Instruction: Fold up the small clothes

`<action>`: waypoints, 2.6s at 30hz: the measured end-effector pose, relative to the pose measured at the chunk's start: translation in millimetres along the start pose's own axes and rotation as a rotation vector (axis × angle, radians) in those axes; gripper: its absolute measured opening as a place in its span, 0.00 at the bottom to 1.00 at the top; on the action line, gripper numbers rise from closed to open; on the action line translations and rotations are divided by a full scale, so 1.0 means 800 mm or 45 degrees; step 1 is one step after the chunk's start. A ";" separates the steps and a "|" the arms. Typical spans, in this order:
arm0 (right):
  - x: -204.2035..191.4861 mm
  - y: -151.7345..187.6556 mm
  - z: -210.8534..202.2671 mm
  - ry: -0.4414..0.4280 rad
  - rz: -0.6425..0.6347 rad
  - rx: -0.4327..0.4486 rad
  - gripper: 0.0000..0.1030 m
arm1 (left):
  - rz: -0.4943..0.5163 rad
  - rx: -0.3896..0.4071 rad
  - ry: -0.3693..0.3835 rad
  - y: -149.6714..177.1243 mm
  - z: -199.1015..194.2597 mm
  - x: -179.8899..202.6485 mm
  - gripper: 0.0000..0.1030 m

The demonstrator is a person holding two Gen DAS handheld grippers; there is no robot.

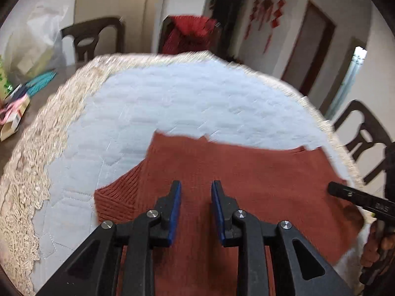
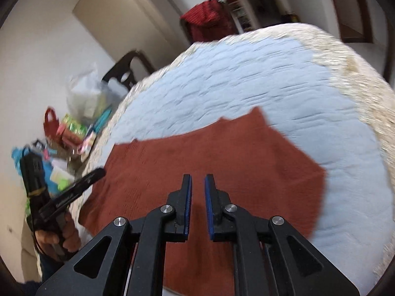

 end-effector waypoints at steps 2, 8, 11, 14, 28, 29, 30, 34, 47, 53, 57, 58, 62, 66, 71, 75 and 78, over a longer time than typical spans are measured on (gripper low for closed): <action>0.009 -0.003 0.016 0.058 -0.010 -0.023 0.10 | -0.026 0.018 0.004 0.003 0.005 -0.010 0.26; 0.023 -0.016 0.005 0.052 0.046 0.024 0.10 | -0.046 0.020 -0.007 0.002 -0.007 -0.011 0.26; 0.018 -0.025 0.005 0.041 0.044 0.047 0.10 | 0.005 0.041 -0.039 -0.006 -0.007 0.001 0.26; 0.028 -0.039 0.013 0.079 0.067 0.060 0.10 | -0.015 -0.001 -0.093 -0.011 0.013 -0.008 0.26; 0.050 -0.051 0.008 0.088 0.161 0.113 0.10 | -0.020 0.013 -0.101 -0.009 0.016 -0.011 0.27; 0.050 -0.051 0.006 0.089 0.158 0.119 0.10 | -0.010 0.013 -0.109 -0.010 0.014 -0.009 0.27; 0.049 -0.052 0.004 0.092 0.156 0.126 0.10 | -0.003 0.015 -0.114 -0.010 0.011 -0.006 0.27; 0.051 -0.057 0.001 0.110 0.155 0.141 0.10 | 0.004 0.035 -0.098 -0.019 0.006 -0.001 0.28; 0.041 -0.052 -0.001 0.130 0.126 0.129 0.10 | -0.056 0.038 -0.071 -0.015 0.000 -0.019 0.31; -0.025 -0.015 -0.006 0.027 -0.078 0.109 0.10 | -0.045 0.103 -0.062 0.003 -0.042 -0.025 0.31; -0.071 0.014 0.012 -0.065 -0.208 0.015 0.10 | -0.014 0.100 -0.041 0.018 -0.046 -0.018 0.31; -0.079 0.018 0.021 -0.073 -0.233 -0.015 0.10 | -0.013 0.085 -0.042 0.023 -0.043 -0.018 0.31; -0.083 0.019 0.061 -0.024 -0.263 -0.102 0.10 | -0.026 0.051 -0.045 0.033 -0.029 -0.020 0.31; -0.073 0.007 0.075 0.011 -0.208 -0.105 0.07 | -0.030 0.052 -0.048 0.031 -0.035 -0.019 0.31; -0.091 0.014 0.055 0.026 -0.282 -0.062 0.08 | -0.029 0.064 -0.082 0.032 -0.047 -0.022 0.31; -0.097 0.024 0.047 0.004 -0.288 -0.059 0.09 | -0.034 0.065 -0.115 0.035 -0.053 -0.024 0.31; -0.100 0.031 0.046 -0.002 -0.296 -0.067 0.09 | -0.038 0.072 -0.131 0.037 -0.058 -0.027 0.35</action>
Point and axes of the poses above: each gripper's, at about its wrist camera, not at the fingertips, and z roughly the way its jaws point, x to its right, y to its underside, the point moved 4 cm from there along z, roughly the way its jaws point, and after that the axes turned 6 degrees about z, right-handed, at the moved point
